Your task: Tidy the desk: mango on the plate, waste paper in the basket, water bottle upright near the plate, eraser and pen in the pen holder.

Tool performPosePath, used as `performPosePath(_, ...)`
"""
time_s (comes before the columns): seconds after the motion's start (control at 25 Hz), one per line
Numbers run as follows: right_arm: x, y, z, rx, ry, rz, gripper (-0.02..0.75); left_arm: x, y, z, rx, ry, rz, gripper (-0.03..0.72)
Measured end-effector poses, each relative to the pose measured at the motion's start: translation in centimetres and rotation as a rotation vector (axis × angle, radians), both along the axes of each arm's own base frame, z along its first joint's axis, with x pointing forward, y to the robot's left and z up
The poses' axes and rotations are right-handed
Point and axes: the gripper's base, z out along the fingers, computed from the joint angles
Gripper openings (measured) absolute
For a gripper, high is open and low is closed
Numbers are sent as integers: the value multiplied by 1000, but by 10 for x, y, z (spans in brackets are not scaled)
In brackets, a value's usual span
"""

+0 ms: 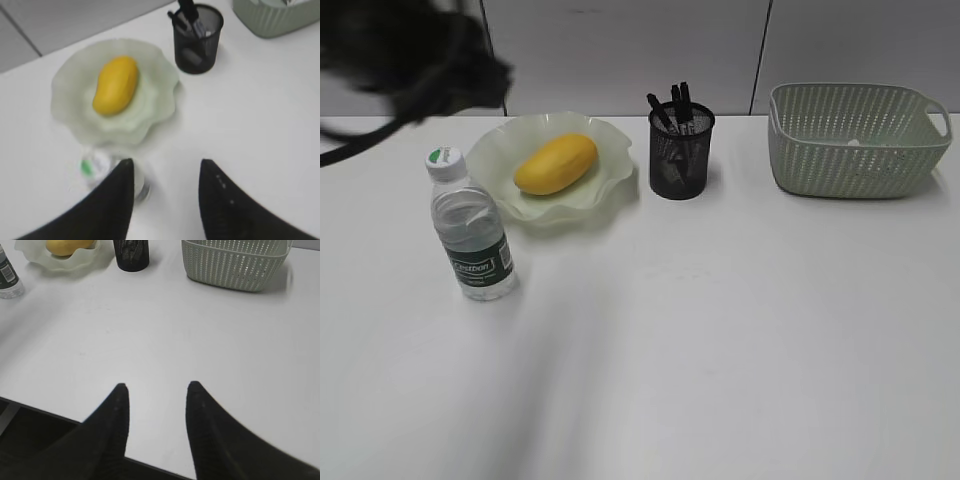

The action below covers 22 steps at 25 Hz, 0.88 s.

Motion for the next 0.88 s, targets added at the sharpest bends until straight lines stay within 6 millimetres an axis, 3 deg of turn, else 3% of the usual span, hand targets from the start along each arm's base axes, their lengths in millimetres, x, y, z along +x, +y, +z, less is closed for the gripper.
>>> performPosePath(0.24,0,0,0,0,0,0,312,-116,106,-3,-58,-30,88,322)
performPosePath(0.44,0,0,0,2,1,1,312,-178,161,-18,-124,-106,93,322)
performPosePath(0.64,0,0,0,2,1,2,312,-209,178,-41,-181,-141,-4,343)
performPosePath(0.88,0,0,0,7,0,4,312,-211,173,-52,-229,-152,-53,350)
